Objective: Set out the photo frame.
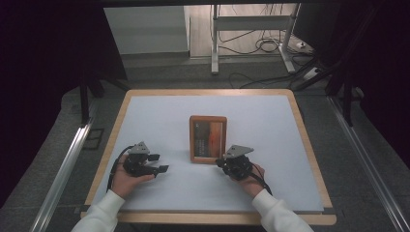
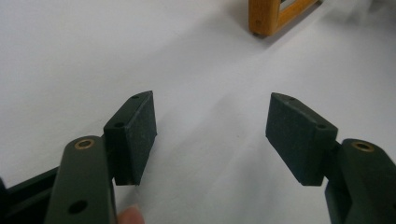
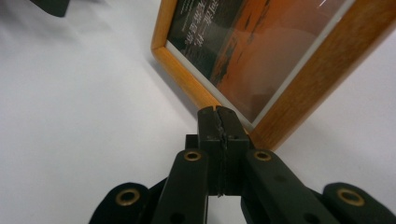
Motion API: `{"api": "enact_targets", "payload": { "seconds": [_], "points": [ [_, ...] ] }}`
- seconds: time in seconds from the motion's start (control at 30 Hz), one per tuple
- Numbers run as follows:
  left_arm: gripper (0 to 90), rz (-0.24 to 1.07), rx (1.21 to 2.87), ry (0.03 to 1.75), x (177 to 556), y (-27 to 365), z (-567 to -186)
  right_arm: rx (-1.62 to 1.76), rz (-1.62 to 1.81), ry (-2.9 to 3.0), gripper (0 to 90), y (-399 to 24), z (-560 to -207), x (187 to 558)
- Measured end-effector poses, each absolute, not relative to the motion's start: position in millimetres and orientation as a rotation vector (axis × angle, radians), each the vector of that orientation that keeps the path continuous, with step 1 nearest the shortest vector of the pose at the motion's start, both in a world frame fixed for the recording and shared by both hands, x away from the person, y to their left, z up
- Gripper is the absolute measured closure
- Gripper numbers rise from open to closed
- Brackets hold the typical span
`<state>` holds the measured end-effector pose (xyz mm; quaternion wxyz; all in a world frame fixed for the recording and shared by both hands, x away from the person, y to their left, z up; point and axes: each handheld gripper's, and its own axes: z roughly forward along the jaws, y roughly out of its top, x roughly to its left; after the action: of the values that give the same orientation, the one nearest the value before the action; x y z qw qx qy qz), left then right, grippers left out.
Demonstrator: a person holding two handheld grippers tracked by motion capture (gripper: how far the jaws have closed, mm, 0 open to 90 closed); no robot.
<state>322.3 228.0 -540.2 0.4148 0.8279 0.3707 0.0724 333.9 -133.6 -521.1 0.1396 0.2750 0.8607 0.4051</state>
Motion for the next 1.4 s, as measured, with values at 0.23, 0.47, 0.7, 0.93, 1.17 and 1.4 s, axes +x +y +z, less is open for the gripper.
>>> {"api": "enact_targets", "payload": {
  "seconds": [0.23, 0.47, 0.7, 0.93, 1.17, 1.4],
  "points": [
    [33.1, 0.204, 2.076, 0.941, 321, 227, -538, 0.804, 1.203, 2.478, 88.6, -148, -517, 331],
    [33.2, 0.228, 2.068, 0.922, 319, 222, -535, 0.786, 1.201, 2.482, 89.7, -156, -518, 331],
    [33.2, 0.239, 2.054, 0.917, 312, 223, -531, 0.793, 1.224, 2.463, 71.5, -163, -512, 327],
    [33.2, 0.242, 2.065, 0.899, 307, 219, -531, 0.919, 1.245, 2.349, 41.2, -198, -502, 314],
    [33.2, 0.25, 2.074, 0.892, 304, 213, -530, 0.996, 1.255, 2.297, 36.9, -243, -500, 302],
    [32.9, 0.264, 2.079, 0.893, 302, 210, -531, 1.065, 1.215, 2.292, 33.6, -269, -508, 301]
  ]
}}
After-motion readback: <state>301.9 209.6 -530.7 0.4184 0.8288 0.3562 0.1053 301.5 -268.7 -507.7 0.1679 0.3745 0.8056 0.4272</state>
